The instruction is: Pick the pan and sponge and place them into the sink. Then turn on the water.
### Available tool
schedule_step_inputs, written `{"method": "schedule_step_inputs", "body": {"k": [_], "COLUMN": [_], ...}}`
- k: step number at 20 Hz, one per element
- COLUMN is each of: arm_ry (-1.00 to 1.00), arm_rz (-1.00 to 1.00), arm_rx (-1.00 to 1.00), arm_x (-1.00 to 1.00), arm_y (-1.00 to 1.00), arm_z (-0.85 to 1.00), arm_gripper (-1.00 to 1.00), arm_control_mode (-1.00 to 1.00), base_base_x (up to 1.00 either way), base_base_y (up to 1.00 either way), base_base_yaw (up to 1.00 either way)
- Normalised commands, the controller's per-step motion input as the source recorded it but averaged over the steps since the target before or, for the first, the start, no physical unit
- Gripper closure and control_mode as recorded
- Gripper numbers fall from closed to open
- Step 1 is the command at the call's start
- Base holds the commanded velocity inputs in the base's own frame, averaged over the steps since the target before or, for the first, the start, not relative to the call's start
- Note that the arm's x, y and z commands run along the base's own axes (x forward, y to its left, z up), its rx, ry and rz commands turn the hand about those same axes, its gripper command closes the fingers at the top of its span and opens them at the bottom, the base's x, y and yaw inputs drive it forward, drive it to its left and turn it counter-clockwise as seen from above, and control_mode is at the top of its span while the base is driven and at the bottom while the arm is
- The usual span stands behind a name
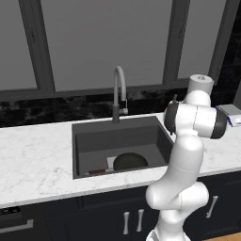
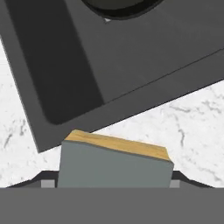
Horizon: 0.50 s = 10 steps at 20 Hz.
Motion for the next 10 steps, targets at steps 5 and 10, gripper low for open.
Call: {"method": "schedule_step_inputs", "body": {"k": [5,10], "arm_ry": [-0.02,-0.06], "arm_rz": [0.1,0.06], "arm_rx": [0.04,0.08], "arm_x": [0.0,0.11], "arm_y": [0.78,0.7], "arm_z": [0.0,0.0], "arm_gripper": [1.0,1.0], "arm_control_mode": [-1.0,-1.0], "base_base_x": [0.0,0.0], "base_base_y": [0.0,0.0], "base_base_yaw": [0.0,0.0]}}
